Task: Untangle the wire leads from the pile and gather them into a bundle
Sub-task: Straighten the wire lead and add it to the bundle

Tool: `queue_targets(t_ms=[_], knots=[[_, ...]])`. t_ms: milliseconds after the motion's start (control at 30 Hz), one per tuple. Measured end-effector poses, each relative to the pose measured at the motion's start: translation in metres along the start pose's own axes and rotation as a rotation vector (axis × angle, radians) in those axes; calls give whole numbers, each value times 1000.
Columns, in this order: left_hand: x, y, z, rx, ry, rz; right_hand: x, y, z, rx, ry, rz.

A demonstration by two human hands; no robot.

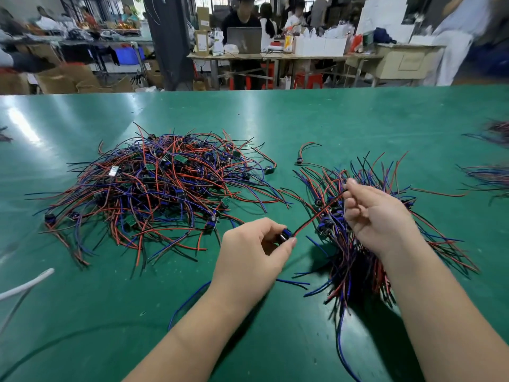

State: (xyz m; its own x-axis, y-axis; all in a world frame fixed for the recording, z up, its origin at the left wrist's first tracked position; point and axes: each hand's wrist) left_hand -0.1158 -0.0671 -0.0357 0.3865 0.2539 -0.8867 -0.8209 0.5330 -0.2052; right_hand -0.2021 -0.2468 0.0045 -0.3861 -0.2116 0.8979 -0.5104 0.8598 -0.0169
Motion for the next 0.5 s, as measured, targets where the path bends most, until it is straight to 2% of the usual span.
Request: queue_targets(t_ms=[133, 200, 267, 333, 400, 500], knots=[[1, 2, -1, 58, 22, 38, -4, -3, -1, -49, -150, 3], [0, -1, 0, 97, 97, 137, 0, -3, -2, -86, -221, 47], [-6, -4, 3, 167, 319, 310, 7, -3, 0, -82, -239, 96], [-14, -8, 6, 261, 598, 486, 8, 0, -2, 1, -130, 120], [-20, -11, 11, 370, 847, 613, 2, 8, -7, 153, 103, 186], [-21, -12, 16, 472, 955, 700, -10, 22, -17, 469, 376, 343]])
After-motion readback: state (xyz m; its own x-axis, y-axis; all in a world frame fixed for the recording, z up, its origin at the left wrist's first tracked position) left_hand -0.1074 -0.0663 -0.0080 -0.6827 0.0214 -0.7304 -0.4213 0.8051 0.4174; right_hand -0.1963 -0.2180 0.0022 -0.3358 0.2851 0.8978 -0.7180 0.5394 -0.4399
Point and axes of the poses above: each hand's wrist, its own y-axis away from the middle knuckle, its own z-axis out of the back of the hand, x = y × z, and after that the axes turned 14 degrees about z, right-handed
